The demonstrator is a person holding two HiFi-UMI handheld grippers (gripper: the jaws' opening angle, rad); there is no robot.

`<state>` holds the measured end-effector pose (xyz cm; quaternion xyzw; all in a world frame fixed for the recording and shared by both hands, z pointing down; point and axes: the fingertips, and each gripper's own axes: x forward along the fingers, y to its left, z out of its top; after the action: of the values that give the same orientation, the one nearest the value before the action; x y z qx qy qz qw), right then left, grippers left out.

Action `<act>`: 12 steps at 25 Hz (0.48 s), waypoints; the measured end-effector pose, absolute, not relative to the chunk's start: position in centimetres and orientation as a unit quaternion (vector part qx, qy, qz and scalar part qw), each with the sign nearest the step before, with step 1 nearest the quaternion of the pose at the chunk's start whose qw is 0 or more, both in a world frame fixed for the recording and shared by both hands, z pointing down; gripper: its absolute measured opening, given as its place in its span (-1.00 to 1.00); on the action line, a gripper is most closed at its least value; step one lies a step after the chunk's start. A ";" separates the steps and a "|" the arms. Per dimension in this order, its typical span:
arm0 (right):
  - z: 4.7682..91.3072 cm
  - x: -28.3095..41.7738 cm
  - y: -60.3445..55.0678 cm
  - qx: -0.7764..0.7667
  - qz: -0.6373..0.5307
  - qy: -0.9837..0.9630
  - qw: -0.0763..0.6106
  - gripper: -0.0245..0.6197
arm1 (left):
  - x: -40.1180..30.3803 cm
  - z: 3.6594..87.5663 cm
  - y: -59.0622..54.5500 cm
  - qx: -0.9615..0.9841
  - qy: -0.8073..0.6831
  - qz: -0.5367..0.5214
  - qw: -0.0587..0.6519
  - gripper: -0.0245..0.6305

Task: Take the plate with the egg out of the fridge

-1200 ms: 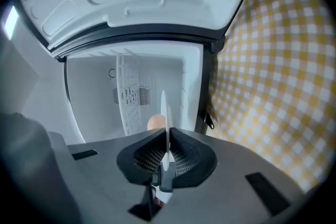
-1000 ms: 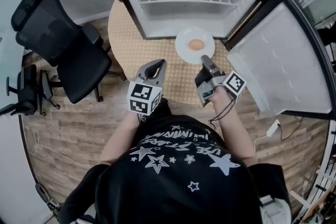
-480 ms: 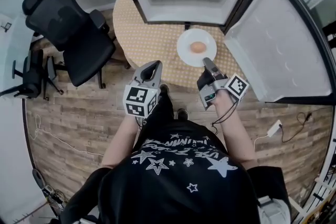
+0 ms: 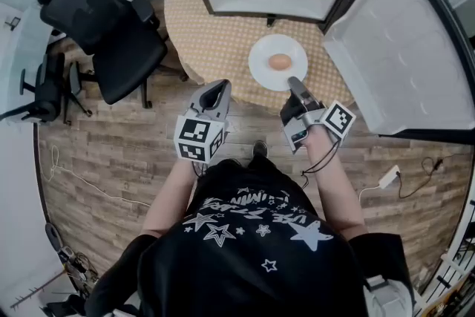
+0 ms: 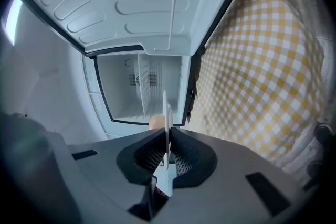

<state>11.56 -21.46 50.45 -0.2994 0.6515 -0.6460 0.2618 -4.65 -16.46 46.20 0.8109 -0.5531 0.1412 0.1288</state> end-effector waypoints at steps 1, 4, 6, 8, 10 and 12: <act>50.5 11.5 -21.3 -0.299 -0.646 0.652 0.261 -0.81 | -4.5 46.1 -16.4 0.813 -0.551 0.139 0.128 -0.90; 50.2 11.2 -20.5 -0.303 -0.639 0.659 0.258 -0.80 | -4.4 45.8 -15.6 0.820 -0.543 0.133 0.126 -0.90; 49.8 11.0 -19.8 -0.306 -0.636 0.659 0.260 -0.80 | -4.7 45.6 -14.8 0.823 -0.538 0.132 0.125 -0.90; 49.4 10.8 -18.6 -0.310 -0.635 0.657 0.265 -0.81 | -5.3 45.4 -13.7 0.825 -0.536 0.131 0.124 -0.90; 49.0 10.4 -17.0 -0.312 -0.632 0.656 0.270 -0.81 | -6.0 45.3 -12.3 0.825 -0.536 0.128 0.124 -0.90; 48.5 9.9 -15.5 -0.312 -0.631 0.654 0.278 -0.81 | -6.6 45.2 -10.9 0.826 -0.535 0.126 0.123 -0.90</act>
<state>9.89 -15.51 48.53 -0.3120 0.6535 -0.6311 0.2781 -6.57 -10.92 45.16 0.8264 -0.5349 0.1255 0.1231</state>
